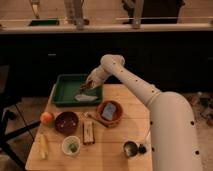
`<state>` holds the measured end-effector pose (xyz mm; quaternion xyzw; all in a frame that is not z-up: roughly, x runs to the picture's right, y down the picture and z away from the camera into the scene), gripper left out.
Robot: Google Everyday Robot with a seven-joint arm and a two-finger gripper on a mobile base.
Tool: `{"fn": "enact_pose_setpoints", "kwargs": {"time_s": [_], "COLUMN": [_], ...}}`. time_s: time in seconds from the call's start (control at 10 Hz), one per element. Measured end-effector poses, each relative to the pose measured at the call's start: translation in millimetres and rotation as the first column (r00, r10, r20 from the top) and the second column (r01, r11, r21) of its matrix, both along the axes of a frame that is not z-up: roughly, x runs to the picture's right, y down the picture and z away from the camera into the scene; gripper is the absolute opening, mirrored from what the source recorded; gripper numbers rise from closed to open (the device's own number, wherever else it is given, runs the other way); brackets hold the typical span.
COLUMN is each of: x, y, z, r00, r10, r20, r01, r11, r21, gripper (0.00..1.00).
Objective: Place grapes in tray
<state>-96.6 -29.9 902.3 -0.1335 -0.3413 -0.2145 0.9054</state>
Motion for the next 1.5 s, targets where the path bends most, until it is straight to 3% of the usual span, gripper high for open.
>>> {"fn": "enact_pose_setpoints", "kwargs": {"time_s": [0.2,0.5,1.0,1.5], "x": [0,-6,-13,-21], "y": [2,4,9,12], "z": [1.6,1.6,2.4,2.7], "r00": [1.000,1.000,1.000,1.000], "r10": [0.001,-0.003,-0.007,-0.010], "r20": [-0.001,0.004,0.010,0.016], "r01": [-0.001,0.003,0.007,0.010], "r11": [1.0000,1.0000,0.9999,0.9999], "r21": [-0.003,-0.005,-0.010,-0.013], "gripper": [0.03,0.27,0.48,0.49]}}
